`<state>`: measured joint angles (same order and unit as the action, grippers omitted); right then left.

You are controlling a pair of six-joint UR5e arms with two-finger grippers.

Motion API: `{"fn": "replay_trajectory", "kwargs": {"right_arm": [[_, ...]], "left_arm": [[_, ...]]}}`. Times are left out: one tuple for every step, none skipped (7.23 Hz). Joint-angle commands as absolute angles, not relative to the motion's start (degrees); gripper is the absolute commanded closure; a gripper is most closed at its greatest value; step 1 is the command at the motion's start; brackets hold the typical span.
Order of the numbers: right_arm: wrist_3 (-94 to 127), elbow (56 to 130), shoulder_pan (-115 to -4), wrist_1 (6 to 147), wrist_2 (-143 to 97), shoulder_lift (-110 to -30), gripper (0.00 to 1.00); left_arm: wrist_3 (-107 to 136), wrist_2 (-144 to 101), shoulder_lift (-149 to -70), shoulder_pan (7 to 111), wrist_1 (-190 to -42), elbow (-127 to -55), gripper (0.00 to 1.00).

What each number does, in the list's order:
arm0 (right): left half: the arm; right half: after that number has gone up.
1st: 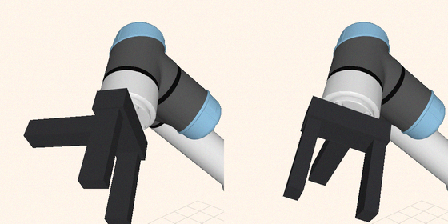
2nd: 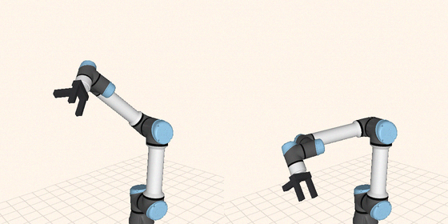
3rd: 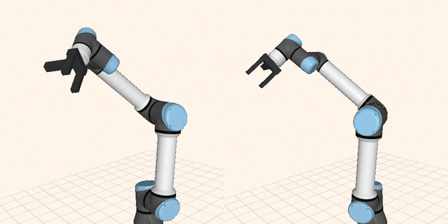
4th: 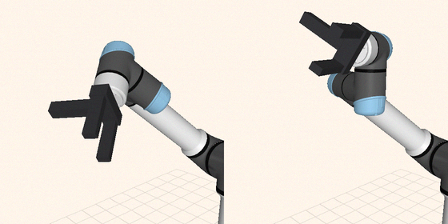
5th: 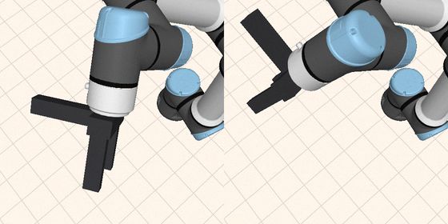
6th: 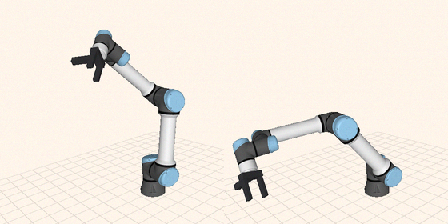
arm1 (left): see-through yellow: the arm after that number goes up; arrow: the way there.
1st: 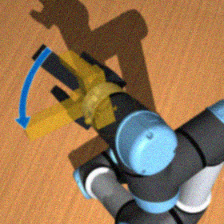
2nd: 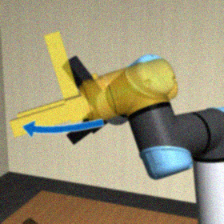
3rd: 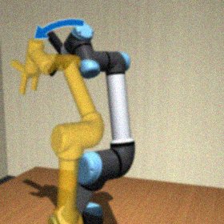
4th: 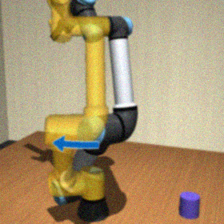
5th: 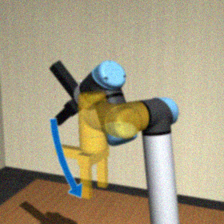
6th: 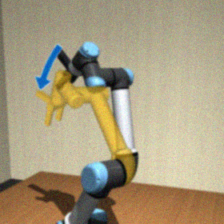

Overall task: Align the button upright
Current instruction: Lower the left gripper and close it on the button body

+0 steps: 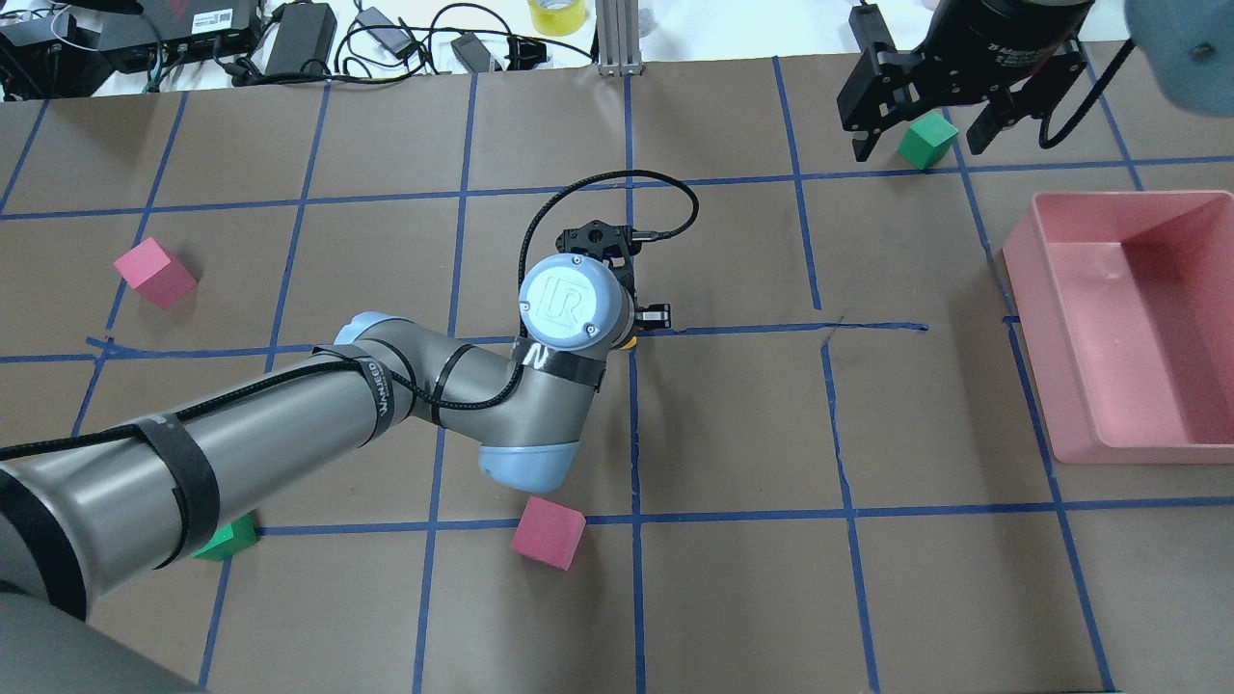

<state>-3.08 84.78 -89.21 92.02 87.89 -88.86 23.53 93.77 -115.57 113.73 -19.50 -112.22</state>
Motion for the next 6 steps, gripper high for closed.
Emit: {"fn": "replay_trajectory", "kwargs": {"right_arm": [[-3.25,84.81,-89.21,91.93,87.89,-88.86,0.0],[-3.25,84.81,-89.21,92.02,87.89,-88.86,0.0],[-3.25,84.81,-89.21,91.93,87.89,-88.86,0.0],[-3.25,84.81,-89.21,91.93,87.89,-88.86,0.0],[-3.25,84.81,-89.21,91.93,87.89,-88.86,0.0],[-3.25,84.81,-89.21,91.93,87.89,-88.86,0.0]], "left_arm": [[36.12,90.73,-113.74,113.3,-32.44,-109.7,1.0],[45.78,84.7,-113.12,111.55,-40.78,-107.86,1.0],[53.88,77.77,-112.25,107.79,-47.05,-106.62,1.0],[60.4,68.82,-111.45,103.66,-50.94,-105.92,1.0],[67.52,59.42,-111.18,100.32,-52.28,-106.0,1.0],[73.68,52.71,-111.09,97.93,-52.38,-105.91,1.0]]}}
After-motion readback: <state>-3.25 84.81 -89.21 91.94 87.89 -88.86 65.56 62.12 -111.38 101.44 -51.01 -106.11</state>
